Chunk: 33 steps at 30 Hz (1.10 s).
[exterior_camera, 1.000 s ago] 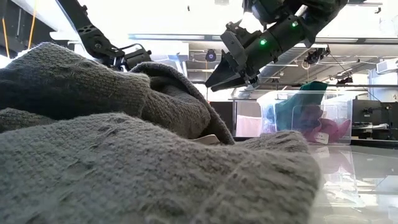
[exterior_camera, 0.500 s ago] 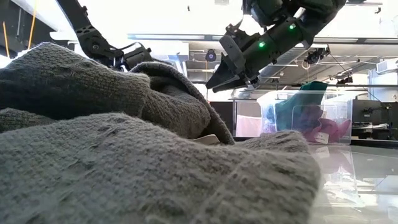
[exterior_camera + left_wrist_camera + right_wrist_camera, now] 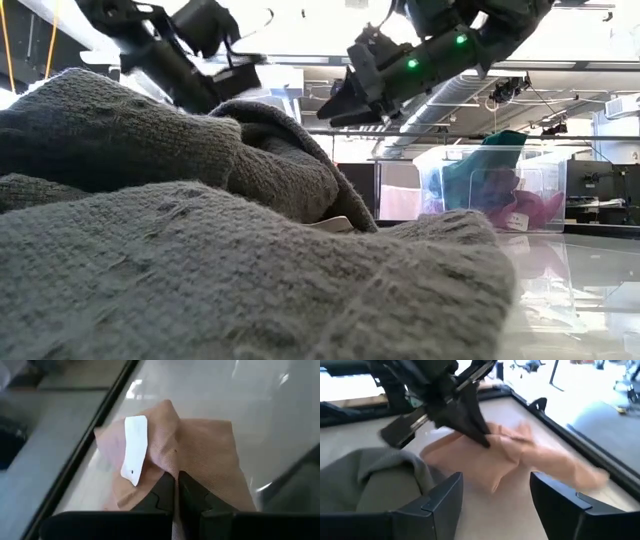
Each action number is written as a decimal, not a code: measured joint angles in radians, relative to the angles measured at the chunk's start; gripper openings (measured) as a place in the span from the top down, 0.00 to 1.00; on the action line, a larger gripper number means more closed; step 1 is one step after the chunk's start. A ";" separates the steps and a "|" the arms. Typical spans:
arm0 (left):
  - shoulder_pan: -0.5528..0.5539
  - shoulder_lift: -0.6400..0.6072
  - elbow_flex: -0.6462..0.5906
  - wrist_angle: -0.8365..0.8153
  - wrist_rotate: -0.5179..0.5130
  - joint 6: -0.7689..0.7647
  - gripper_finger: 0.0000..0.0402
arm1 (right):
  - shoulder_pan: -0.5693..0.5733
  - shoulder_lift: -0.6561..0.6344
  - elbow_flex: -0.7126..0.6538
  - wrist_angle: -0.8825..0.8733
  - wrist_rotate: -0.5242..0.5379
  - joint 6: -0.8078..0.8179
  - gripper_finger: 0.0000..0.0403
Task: Sort towels by color in basket
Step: Put the brown towel into the bottom transparent bin
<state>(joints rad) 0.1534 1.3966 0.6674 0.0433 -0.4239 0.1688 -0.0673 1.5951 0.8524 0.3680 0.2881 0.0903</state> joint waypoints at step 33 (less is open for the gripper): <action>-0.244 -0.054 0.002 0.344 -0.253 0.300 0.96 | 0.001 0.180 0.002 0.289 -0.103 -0.167 0.98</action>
<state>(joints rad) -0.0902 1.3426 0.6689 0.3878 -0.6773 0.4690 -0.0666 1.7748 0.8539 0.6573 0.1852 -0.0764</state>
